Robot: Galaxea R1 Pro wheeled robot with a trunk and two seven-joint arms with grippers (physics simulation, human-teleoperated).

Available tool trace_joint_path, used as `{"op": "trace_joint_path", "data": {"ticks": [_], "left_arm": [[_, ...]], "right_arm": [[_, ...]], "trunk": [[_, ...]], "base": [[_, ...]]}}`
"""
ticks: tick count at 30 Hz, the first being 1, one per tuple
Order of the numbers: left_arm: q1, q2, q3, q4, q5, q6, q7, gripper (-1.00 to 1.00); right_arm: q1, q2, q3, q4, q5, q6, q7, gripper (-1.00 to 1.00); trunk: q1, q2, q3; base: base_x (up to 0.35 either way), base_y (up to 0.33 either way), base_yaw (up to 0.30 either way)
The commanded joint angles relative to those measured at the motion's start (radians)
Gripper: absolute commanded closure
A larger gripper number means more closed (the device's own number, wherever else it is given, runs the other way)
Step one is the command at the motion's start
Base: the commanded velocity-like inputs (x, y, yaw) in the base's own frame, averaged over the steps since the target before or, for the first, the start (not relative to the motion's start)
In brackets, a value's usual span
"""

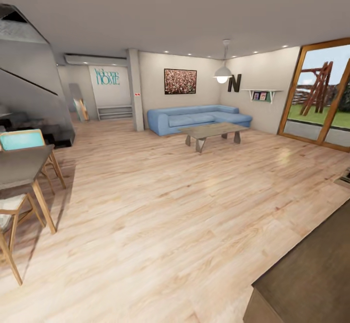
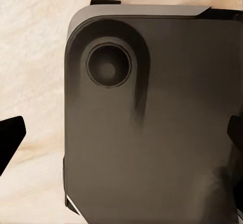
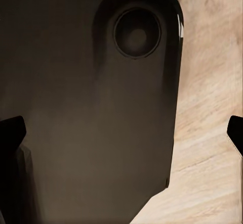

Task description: In the kitchen, take the popcorn bag from the countertop, put it into the microwave, and heat it until the popcorn is cooked so the cooked popcorn ends up inside the bag.

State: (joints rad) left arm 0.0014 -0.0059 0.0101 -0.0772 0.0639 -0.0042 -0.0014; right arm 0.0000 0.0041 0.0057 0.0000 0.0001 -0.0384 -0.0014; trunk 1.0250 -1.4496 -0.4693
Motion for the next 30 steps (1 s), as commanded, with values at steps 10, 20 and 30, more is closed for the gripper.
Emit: {"op": "trace_joint_path", "data": {"ticks": [10,20,30], "left_arm": [[0.0,-0.001,0.001,-0.001,0.007,0.0,0.002,-1.0],[0.0,-0.001,0.001,-0.001,0.007,0.0,0.007,-1.0],[0.0,0.0,0.001,-0.001,0.007,0.0,0.007,-1.0]], "right_arm": [[0.0,-0.001,0.0,0.0,0.0,-0.003,0.0,-1.0],[0.0,-0.001,0.0,0.0,0.0,-0.003,0.0,-1.0],[0.0,-0.001,0.0,0.0,0.0,-0.003,0.0,-1.0]], "trunk": [[0.0,0.0,-0.001],[0.0,0.0,-0.001],[0.0,0.0,-0.001]], "base": [[0.0,0.0,0.277],[0.0,0.0,0.277],[0.0,0.0,0.277]]}}
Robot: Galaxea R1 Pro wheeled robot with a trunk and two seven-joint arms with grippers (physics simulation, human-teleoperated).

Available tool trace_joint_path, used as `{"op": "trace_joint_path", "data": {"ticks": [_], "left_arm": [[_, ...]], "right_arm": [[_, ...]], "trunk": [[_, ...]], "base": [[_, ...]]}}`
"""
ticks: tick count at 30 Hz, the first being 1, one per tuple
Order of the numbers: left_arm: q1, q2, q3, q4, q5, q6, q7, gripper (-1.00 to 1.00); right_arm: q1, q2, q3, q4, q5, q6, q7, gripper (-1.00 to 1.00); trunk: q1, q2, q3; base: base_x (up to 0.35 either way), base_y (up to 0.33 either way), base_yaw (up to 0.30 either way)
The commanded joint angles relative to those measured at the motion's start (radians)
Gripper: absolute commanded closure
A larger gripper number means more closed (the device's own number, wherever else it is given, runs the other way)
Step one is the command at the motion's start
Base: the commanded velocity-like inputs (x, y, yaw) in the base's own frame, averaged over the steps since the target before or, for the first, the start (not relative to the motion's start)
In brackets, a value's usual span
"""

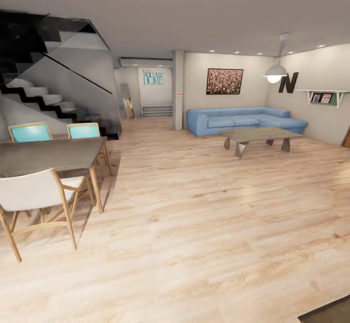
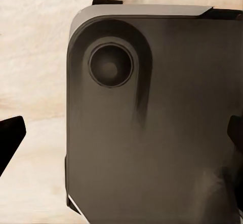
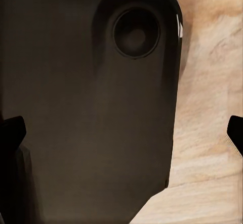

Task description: In the kitchen, take the popcorn bag from the countertop, put it into the microwave, and heat it until the popcorn is cooked so the cooked popcorn ends up inside the bag.

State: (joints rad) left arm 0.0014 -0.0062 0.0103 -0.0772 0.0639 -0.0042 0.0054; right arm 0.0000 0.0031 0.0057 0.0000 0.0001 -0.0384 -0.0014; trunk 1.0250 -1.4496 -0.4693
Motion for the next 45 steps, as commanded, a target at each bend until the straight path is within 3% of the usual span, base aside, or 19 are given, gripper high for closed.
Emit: {"op": "trace_joint_path", "data": {"ticks": [1,20,23,27,29,45], "left_arm": [[0.0,0.0,0.0,-0.001,0.007,0.0,0.001,-1.0],[0.0,0.001,0.002,-0.004,0.009,0.0,0.001,-1.0],[0.0,0.002,0.003,-0.005,0.038,-0.001,0.001,-1.0],[0.0,0.003,0.002,-0.006,0.102,-0.001,0.002,-1.0],[0.0,0.003,0.002,-0.006,0.112,-0.001,0.002,-1.0],[0.0,0.003,0.002,-0.005,0.117,-0.002,0.002,-1.0]], "right_arm": [[0.0,0.0,0.0,0.0,0.0,-0.003,0.0,-1.0],[0.0,0.001,0.0,0.001,0.0,-0.004,0.0,-1.0],[0.0,0.001,0.0,0.001,0.0,-0.003,0.0,-1.0],[0.0,0.0,0.0,0.0,0.0,-0.003,0.0,-1.0],[0.0,0.0,0.0,0.0,0.0,-0.004,0.0,-1.0],[0.0,0.0,0.0,0.001,0.0,-0.003,0.0,-1.0]], "trunk": [[0.0,0.0,-0.001],[0.0,0.0,-0.001],[0.0,0.0,-0.001],[0.0,0.0,-0.001],[0.0,0.0,-0.001],[0.0,0.0,-0.001]], "base": [[0.0,0.0,0.277],[0.0,0.0,0.277],[0.0,0.0,0.277],[0.0,0.0,0.277],[0.0,0.0,0.277],[0.0,0.0,0.277]]}}
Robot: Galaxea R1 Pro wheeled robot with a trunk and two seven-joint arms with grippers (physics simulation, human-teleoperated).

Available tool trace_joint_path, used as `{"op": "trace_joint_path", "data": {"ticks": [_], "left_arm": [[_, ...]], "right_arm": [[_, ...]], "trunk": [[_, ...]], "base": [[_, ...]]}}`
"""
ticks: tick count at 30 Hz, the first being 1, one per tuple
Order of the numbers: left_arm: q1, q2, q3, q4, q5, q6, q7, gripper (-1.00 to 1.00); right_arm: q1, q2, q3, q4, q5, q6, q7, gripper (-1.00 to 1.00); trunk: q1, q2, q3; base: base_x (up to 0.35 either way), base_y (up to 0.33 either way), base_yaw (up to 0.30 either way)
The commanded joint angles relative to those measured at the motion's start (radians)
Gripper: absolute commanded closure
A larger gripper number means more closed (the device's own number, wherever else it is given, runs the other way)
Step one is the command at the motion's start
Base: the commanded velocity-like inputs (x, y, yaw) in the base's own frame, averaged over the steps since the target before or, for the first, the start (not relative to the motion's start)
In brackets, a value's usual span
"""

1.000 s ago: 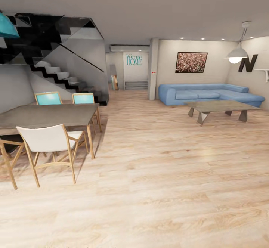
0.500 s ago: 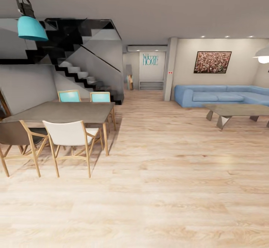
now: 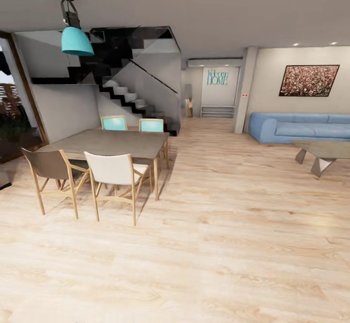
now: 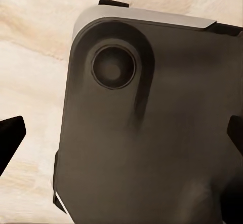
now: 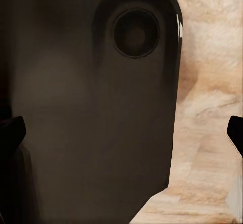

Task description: In the kitchen, take the popcorn bag from the countertop, put it into the microwave, and heat it until the popcorn is cooked so the cooked popcorn ends up inside the bag.

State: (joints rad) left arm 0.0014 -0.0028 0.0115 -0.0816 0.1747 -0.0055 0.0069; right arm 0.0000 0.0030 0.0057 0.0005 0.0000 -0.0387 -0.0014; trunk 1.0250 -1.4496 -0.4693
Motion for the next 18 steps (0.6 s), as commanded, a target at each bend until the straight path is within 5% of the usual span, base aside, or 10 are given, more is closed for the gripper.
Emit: {"op": "trace_joint_path", "data": {"ticks": [1,18], "left_arm": [[0.0,0.0,0.001,-0.001,0.006,-0.001,0.001,-1.0],[0.0,-0.001,0.0,-0.002,0.007,-0.001,0.001,-1.0]], "right_arm": [[0.0,0.0,0.0,0.0,0.0,-0.004,0.0,-1.0],[0.0,0.0,0.0,0.0,0.0,-0.003,0.0,-1.0]], "trunk": [[0.0,0.0,-0.001],[0.0,0.0,-0.001]], "base": [[0.0,0.0,0.277],[0.0,0.0,0.277]]}}
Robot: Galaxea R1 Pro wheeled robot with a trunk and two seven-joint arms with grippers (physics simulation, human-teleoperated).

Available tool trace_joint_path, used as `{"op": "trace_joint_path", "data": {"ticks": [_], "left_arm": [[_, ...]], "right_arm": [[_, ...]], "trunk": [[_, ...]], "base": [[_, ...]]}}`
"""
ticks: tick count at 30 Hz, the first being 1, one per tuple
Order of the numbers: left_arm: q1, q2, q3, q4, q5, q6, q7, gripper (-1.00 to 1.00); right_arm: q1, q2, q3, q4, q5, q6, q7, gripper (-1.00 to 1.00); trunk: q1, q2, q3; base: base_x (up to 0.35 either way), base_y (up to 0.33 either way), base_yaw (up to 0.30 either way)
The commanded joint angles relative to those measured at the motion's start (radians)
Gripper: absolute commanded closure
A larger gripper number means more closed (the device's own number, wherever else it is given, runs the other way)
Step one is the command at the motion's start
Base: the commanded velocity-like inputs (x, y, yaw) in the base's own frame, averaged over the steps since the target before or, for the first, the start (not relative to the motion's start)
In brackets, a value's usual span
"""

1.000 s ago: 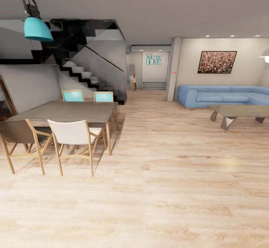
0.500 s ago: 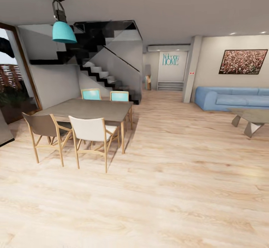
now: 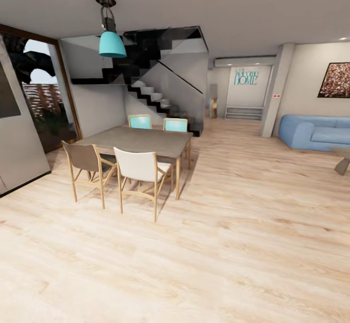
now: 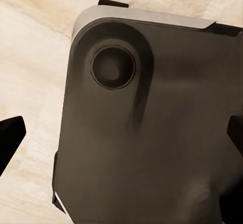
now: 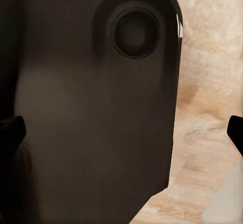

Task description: In the kitchen, take the popcorn bag from the countertop, put it into the microwave, and heat it until the popcorn is cooked so the cooked popcorn ends up inside the bag.

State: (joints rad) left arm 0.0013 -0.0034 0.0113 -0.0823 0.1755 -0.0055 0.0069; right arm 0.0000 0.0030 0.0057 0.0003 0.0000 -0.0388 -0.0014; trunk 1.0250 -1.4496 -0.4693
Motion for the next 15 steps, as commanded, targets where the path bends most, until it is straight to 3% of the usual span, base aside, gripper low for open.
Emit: {"op": "trace_joint_path", "data": {"ticks": [1,15], "left_arm": [[0.0,0.0,0.001,-0.002,0.006,-0.001,0.001,-1.0],[0.0,0.0,0.001,-0.002,0.007,-0.001,0.001,-1.0]], "right_arm": [[0.0,0.0,0.0,0.0,0.0,-0.004,0.0,-1.0],[0.0,0.0,0.0,0.0,0.0,-0.004,0.0,-1.0]], "trunk": [[0.0,0.0,-0.001],[0.0,0.0,-0.001]], "base": [[0.0,0.0,0.277],[0.0,0.0,0.277]]}}
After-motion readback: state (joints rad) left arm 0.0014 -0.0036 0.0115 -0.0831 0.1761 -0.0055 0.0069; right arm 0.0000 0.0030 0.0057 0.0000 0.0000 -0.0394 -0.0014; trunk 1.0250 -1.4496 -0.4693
